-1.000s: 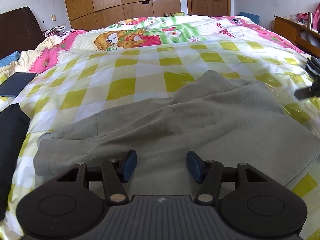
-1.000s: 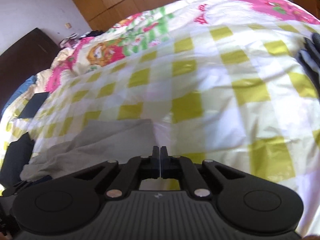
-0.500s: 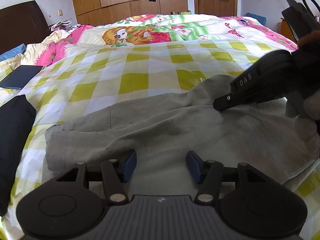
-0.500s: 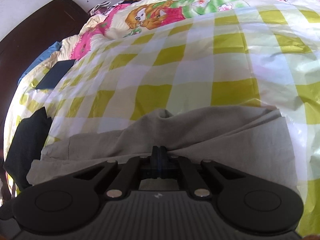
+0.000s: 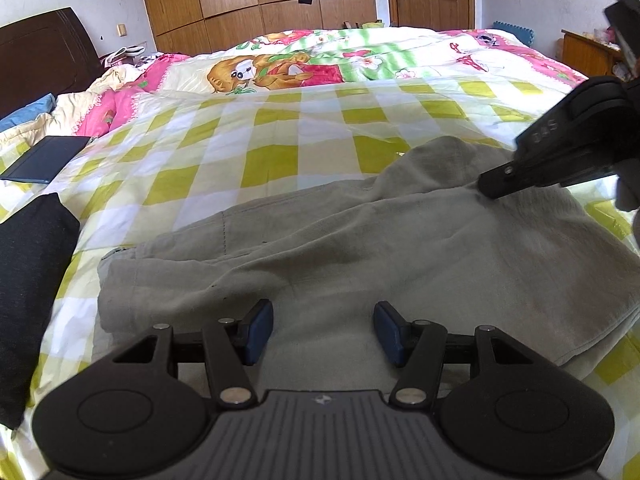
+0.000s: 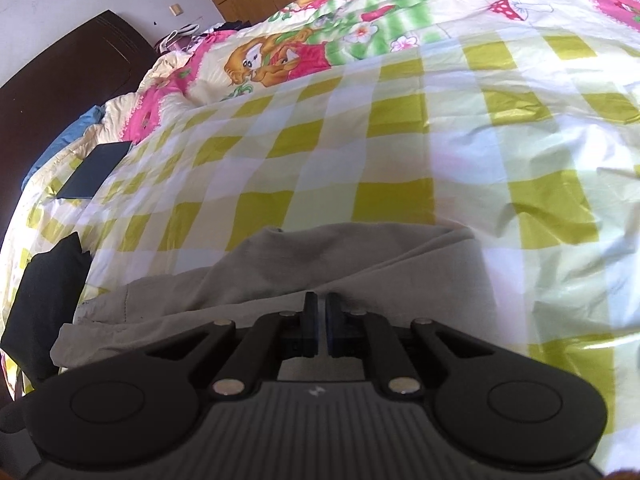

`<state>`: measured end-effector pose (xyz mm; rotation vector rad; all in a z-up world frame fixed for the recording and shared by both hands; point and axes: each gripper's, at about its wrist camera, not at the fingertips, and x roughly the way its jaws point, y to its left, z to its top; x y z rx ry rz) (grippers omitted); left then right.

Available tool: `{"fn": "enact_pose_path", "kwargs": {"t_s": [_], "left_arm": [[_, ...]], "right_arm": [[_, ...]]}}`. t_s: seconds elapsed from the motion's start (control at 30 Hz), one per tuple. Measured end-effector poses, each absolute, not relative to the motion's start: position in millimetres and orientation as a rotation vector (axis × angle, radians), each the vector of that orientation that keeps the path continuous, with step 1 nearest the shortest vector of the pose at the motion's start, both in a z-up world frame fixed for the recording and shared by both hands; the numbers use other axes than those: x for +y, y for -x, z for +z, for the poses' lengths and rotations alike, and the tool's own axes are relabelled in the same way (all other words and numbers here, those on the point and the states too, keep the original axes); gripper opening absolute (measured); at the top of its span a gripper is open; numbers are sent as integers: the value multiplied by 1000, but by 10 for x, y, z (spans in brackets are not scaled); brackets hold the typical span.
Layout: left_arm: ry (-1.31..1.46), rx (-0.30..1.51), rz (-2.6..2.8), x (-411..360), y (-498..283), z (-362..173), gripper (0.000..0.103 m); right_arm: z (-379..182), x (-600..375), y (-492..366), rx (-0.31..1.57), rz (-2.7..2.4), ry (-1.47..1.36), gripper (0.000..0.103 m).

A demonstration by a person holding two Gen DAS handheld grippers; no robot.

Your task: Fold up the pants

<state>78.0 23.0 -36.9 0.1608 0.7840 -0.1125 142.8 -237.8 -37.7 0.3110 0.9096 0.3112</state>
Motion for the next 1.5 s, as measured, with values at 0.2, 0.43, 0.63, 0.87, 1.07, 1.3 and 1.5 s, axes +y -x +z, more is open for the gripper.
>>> {"fn": "enact_pose_path", "kwargs": {"t_s": [0.2,0.43,0.63,0.87,1.07,1.3,1.5], "left_arm": [[-162,788,-101,220,-781,-376,69],[-175,804,-87,186,-800,-371,69],[-189,824,-77,156,-829,-367,69],[-192,864,-68,139,-890,-350,70],[-215,876,-60,98,-908,-353,70],[-205,870,-68,115,-897,-357,70],[-213,853,-73,116,-857,-362,70]], "right_arm": [[-364,-2898,-1188,904,201,-344,8],[-506,-3266,-1000,956,186,-438,27],[-650,-3364,-974,973,247,-583,28],[-745,-3515,-987,973,315,-687,30],[-794,-3603,-986,972,363,-709,30],[-803,-3707,-982,980,419,-705,30],[-831,-3797,-986,983,461,-744,32]]}}
